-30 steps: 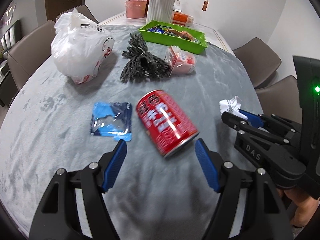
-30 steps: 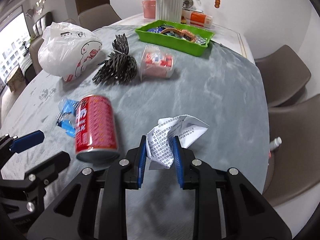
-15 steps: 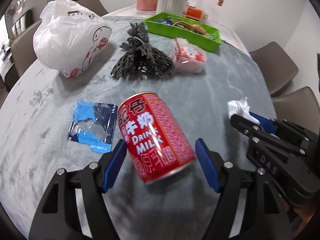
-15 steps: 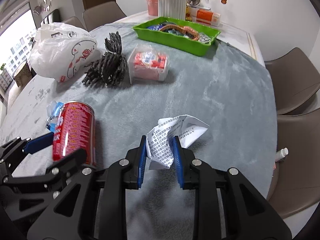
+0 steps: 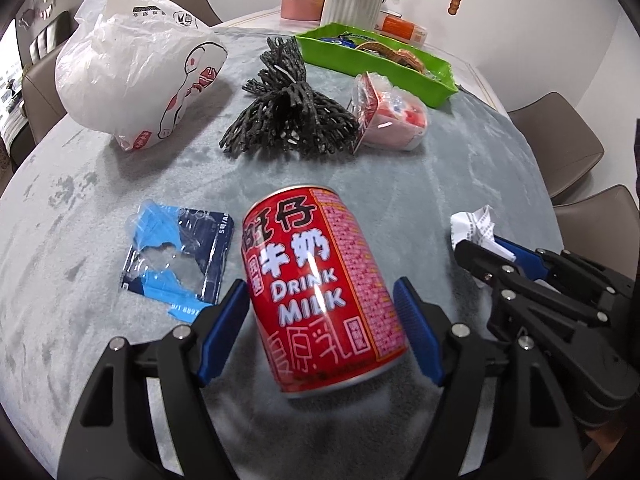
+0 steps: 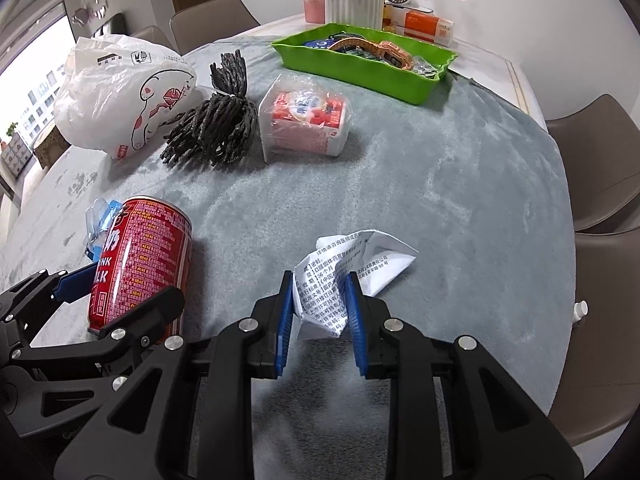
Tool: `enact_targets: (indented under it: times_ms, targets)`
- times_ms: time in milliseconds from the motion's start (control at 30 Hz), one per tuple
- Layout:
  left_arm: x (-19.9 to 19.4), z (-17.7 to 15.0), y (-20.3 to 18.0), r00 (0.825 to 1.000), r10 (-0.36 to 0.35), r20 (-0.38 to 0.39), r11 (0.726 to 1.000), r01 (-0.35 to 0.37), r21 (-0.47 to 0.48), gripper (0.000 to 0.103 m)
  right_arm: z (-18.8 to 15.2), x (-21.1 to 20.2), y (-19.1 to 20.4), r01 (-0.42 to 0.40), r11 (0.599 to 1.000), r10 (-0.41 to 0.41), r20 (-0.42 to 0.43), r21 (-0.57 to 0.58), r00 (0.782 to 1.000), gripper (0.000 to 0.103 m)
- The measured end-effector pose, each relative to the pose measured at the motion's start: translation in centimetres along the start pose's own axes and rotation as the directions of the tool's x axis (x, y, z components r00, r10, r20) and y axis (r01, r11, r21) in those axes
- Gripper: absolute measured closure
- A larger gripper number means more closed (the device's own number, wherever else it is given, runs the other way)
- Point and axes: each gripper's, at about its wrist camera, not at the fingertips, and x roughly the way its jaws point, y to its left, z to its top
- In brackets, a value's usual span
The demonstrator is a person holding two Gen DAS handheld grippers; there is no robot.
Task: Collect trash
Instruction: 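Carry the white paper and red can with both tools over the metal bin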
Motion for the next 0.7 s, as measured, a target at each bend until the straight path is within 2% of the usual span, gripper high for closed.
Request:
enact_targets:
  times_ms: [367, 700]
  targets:
    - [-1.9, -0.2, 1.3, 1.0, -0.013, 0.019, 1.0, 0.013, -0.015, 0.032, 0.3, -1.3, 1.0, 0.004, 1.0, -0.004, 0.011, -0.01, 1.0, 0.079]
    - [-8.6, -1.6, 4.7, 0.996, -0.003, 0.086, 1.0, 0.004, -0.003, 0.032, -0.3, -5.7, 5.2, -0.011, 0.998, 0.013, 0.05, -0.057, 0.999, 0.079]
